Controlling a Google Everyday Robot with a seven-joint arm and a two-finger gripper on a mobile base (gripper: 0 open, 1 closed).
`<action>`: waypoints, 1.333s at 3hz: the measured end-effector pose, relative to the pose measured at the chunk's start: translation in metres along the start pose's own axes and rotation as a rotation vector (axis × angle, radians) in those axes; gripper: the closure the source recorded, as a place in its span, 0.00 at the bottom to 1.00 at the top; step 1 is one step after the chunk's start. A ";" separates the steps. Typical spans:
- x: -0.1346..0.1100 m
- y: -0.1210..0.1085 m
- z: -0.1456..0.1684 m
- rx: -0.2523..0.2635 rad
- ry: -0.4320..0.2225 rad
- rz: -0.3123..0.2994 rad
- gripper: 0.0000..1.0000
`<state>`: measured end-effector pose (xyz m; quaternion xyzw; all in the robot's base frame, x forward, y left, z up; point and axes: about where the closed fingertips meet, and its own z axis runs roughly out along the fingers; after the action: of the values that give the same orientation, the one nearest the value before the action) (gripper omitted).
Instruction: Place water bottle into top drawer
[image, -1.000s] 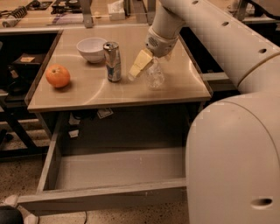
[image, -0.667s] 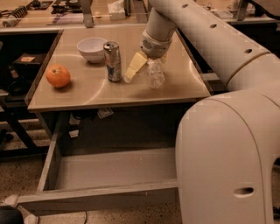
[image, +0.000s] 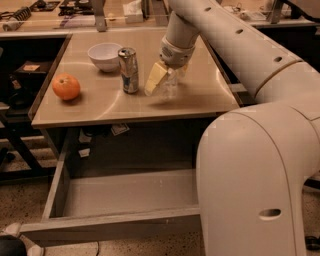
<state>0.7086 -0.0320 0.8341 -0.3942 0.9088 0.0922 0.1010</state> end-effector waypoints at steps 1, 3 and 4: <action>0.000 0.000 0.000 0.000 0.000 0.000 0.42; 0.000 0.000 0.000 0.000 0.000 0.000 0.89; -0.002 -0.001 -0.003 0.018 -0.038 -0.019 1.00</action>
Offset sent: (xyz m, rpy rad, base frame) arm 0.0000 0.0000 0.0000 0.0000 0.0000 0.0000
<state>0.7104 -0.0319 0.8379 -0.3999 0.9037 0.0906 0.1228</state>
